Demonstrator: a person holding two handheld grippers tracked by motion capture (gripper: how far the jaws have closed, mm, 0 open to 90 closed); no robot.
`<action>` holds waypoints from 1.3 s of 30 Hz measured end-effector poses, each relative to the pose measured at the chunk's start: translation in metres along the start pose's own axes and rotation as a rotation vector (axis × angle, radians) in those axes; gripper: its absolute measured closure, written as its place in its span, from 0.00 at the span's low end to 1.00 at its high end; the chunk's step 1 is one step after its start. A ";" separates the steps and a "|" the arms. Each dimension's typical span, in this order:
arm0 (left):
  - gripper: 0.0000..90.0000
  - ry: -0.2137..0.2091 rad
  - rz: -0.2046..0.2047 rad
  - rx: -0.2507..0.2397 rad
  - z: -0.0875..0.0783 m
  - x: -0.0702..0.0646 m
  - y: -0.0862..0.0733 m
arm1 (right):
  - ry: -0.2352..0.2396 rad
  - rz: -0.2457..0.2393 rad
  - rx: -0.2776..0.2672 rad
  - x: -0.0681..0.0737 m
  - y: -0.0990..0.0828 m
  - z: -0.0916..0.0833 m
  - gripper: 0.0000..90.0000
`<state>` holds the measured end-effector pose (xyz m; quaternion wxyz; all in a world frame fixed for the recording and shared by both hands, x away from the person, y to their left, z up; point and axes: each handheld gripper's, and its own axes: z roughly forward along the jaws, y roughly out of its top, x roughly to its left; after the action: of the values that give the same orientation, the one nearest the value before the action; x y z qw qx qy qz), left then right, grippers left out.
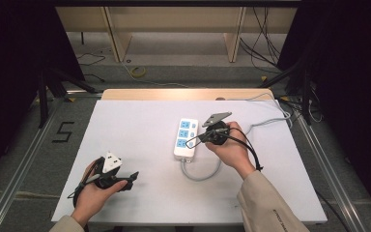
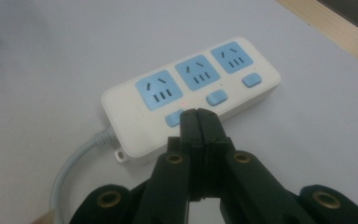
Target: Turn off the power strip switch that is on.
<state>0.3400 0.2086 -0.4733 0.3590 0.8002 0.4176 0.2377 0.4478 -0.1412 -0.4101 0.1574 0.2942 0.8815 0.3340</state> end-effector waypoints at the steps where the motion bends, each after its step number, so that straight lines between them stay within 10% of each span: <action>1: 0.21 0.000 0.000 -0.002 0.000 0.000 0.000 | -0.001 -0.006 0.001 0.000 0.001 0.001 1.00; 39: 0.21 -0.002 0.009 0.001 0.000 0.000 0.001 | 0.014 -0.048 0.061 0.006 0.020 0.023 1.00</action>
<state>0.3403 0.2082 -0.4730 0.3581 0.8024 0.4138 0.2380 0.4620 -0.1143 -0.4137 0.1502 0.2753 0.8992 0.3052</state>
